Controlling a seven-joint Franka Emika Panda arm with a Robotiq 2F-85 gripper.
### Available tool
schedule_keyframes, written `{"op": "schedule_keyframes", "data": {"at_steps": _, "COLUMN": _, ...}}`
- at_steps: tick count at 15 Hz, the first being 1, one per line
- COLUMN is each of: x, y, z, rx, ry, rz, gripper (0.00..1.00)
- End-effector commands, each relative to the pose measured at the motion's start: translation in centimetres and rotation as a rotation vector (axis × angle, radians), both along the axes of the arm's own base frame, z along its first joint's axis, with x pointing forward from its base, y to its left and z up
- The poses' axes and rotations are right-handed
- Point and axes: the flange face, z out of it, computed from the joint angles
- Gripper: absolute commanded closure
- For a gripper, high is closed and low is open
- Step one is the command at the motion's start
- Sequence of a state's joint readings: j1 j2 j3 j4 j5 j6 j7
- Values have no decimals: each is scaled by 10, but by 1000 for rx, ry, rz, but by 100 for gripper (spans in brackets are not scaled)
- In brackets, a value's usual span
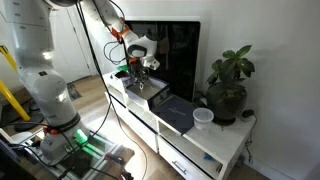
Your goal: Put the sunglasses in the box then place the lid on the box
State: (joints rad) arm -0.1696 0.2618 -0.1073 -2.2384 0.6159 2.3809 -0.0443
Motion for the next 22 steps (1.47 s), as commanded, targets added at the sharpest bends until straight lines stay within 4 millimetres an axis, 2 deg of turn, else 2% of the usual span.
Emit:
{"op": "schedule_keyframes", "data": {"at_steps": 1, "x": 6, "y": -13, "z": -45, "rx": 153, "ry": 24, "rz": -134, "gripper": 97}}
{"op": "schedule_keyframes", "data": {"at_steps": 5, "x": 9, "y": -19, "z": -81, "rx": 316, "ry": 56, "rz": -280, "gripper": 97}}
{"op": "schedule_keyframes", "data": {"at_steps": 9, "x": 11, "y": -31, "z": -108, "rx": 459, "ry": 76, "rz": -430, "gripper": 97}}
{"op": "schedule_keyframes", "data": {"at_steps": 10, "x": 11, "y": -33, "z": -114, "rx": 481, "ry": 78, "rz": -455, "gripper": 91}}
{"op": "schedule_keyframes", "data": {"at_steps": 11, "x": 11, "y": -35, "z": -118, "rx": 486, "ry": 82, "rz": -473, "gripper": 64}}
{"op": "schedule_keyframes", "data": {"at_steps": 12, "x": 11, "y": -36, "z": -120, "rx": 484, "ry": 90, "rz": -480, "gripper": 64}}
{"op": "schedule_keyframes", "data": {"at_steps": 17, "x": 10, "y": -37, "z": -104, "rx": 443, "ry": 103, "rz": -476, "gripper": 31}}
{"op": "schedule_keyframes", "data": {"at_steps": 21, "x": 4, "y": -40, "z": -64, "rx": 305, "ry": 71, "rz": -404, "gripper": 2}}
{"op": "schedule_keyframes", "data": {"at_steps": 22, "x": -2, "y": -43, "z": -51, "rx": 254, "ry": 81, "rz": -356, "gripper": 1}}
